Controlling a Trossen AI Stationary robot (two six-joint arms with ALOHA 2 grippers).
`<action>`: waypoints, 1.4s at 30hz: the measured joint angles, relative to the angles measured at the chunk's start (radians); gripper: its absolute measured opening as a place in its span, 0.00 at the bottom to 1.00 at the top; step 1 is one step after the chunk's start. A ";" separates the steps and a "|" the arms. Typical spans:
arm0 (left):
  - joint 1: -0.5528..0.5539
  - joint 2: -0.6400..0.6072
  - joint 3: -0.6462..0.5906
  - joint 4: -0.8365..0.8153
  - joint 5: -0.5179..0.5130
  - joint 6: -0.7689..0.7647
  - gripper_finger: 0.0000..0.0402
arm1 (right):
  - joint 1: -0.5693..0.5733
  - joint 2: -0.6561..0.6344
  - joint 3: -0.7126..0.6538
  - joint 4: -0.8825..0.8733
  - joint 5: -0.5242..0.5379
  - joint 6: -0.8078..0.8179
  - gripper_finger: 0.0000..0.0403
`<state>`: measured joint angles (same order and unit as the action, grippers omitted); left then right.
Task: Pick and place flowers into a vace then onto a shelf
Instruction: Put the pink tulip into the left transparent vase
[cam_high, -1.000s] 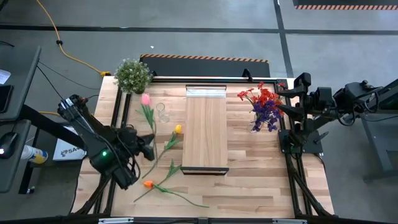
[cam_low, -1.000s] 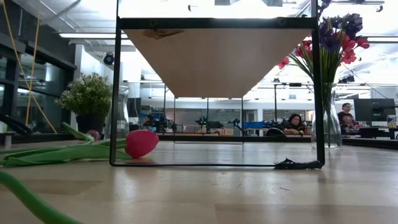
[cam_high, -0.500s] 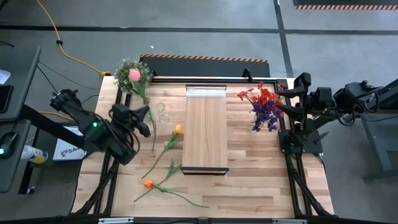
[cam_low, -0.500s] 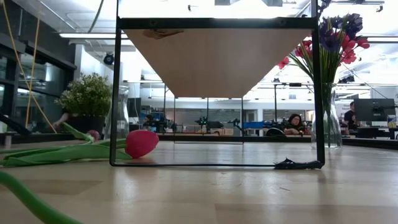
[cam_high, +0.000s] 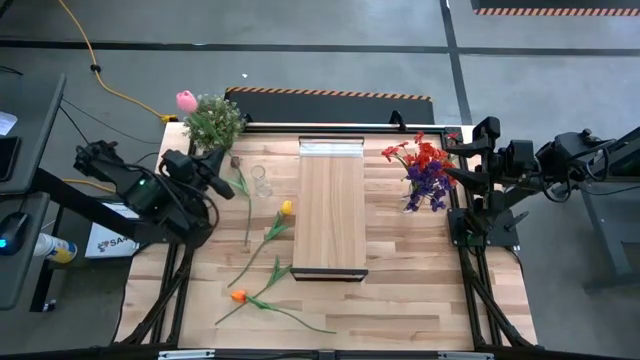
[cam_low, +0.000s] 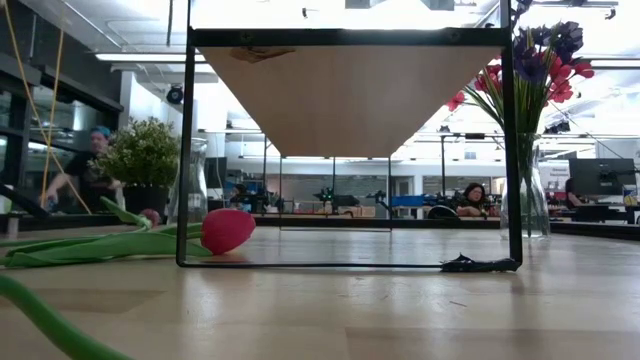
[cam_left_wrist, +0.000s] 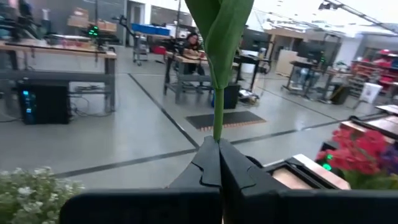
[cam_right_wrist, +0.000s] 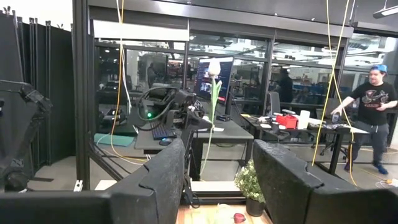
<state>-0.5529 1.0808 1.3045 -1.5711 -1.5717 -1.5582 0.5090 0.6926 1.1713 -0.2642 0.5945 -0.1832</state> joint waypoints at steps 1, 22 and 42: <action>0.009 0.000 0.000 0.000 -0.002 0.002 0.05 | 0.000 0.000 0.000 0.000 0.000 0.000 0.45; 0.280 0.105 -0.067 0.069 0.002 -0.013 0.05 | 0.000 0.000 0.000 0.000 0.003 0.000 0.45; 0.314 0.150 -0.268 0.203 0.002 -0.201 0.05 | 0.000 0.000 0.000 0.000 0.046 -0.027 0.45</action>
<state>-0.2386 1.2308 1.0362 -1.3677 -1.5700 -1.7594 0.5087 0.6926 1.1710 -0.2642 0.6407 -0.2097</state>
